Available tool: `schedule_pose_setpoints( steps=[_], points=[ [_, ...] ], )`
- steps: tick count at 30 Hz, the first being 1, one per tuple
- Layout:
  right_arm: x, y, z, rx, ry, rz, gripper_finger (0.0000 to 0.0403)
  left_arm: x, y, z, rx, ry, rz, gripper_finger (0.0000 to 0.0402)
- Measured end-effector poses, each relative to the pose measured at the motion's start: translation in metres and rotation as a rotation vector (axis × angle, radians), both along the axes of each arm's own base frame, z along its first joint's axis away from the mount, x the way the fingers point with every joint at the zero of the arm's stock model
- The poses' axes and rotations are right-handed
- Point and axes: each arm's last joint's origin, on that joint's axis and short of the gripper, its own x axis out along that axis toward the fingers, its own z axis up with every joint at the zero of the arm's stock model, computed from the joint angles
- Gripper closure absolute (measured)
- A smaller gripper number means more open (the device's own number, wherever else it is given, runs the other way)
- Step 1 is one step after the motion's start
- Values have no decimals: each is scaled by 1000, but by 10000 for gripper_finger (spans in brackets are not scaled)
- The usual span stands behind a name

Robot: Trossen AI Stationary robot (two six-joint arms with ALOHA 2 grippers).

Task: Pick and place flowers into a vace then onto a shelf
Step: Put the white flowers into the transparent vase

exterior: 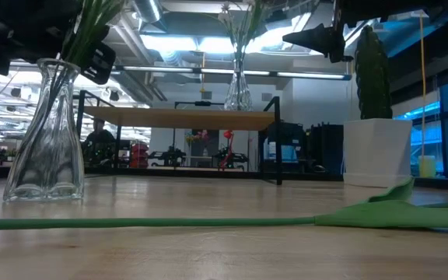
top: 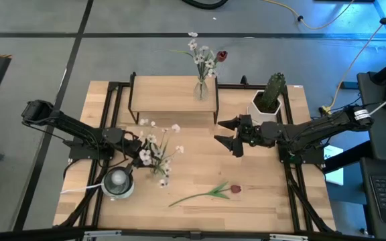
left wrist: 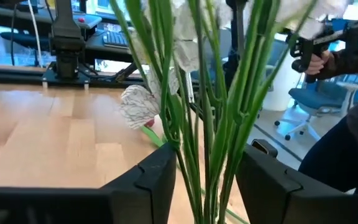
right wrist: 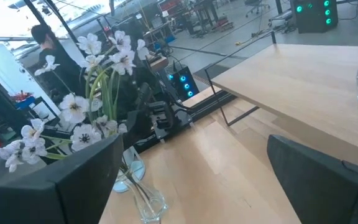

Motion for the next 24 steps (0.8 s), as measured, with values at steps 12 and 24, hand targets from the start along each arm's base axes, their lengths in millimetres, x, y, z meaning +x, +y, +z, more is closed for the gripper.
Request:
schedule_pose_setpoints(
  steps=[12,24],
  points=[
    [0,0,0,-2,1,9,4,0,0,0,-93,42,0,224],
    [0,0,-1,-5,10,11,4,0,1,-3,-102,78,35,221]
  ],
)
